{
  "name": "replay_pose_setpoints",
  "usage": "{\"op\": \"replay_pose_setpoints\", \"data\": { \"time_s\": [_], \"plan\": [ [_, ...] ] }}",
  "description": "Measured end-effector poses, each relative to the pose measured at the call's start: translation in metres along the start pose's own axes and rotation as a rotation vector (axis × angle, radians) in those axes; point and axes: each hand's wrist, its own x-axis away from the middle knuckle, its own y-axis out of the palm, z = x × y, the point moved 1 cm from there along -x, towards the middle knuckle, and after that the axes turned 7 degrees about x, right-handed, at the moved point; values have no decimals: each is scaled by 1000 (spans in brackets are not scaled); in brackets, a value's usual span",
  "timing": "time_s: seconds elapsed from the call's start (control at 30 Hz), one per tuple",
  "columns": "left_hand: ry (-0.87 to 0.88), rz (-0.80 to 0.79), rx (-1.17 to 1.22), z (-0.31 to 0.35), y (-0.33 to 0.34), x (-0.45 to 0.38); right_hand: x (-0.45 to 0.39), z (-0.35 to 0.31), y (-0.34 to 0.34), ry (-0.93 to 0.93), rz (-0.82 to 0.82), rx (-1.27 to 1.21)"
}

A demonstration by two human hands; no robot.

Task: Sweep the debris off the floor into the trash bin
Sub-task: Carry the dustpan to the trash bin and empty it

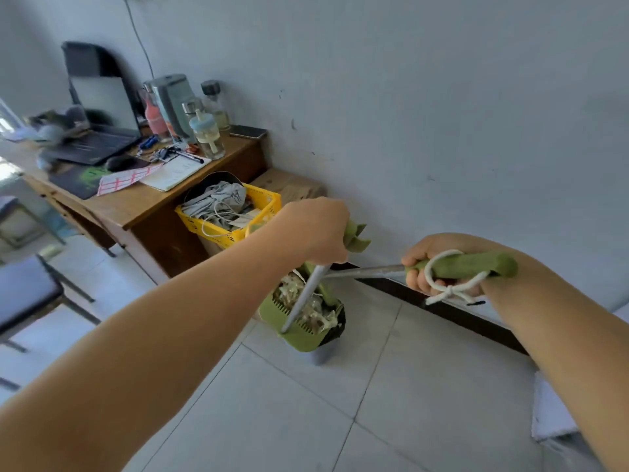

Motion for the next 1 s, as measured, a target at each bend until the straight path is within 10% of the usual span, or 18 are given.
{"op": "replay_pose_setpoints", "data": {
  "time_s": [1.0],
  "plan": [
    [-403, 59, 47, 85, -7, -59, -86, -49, -203, 163, -668, 23]
  ]
}}
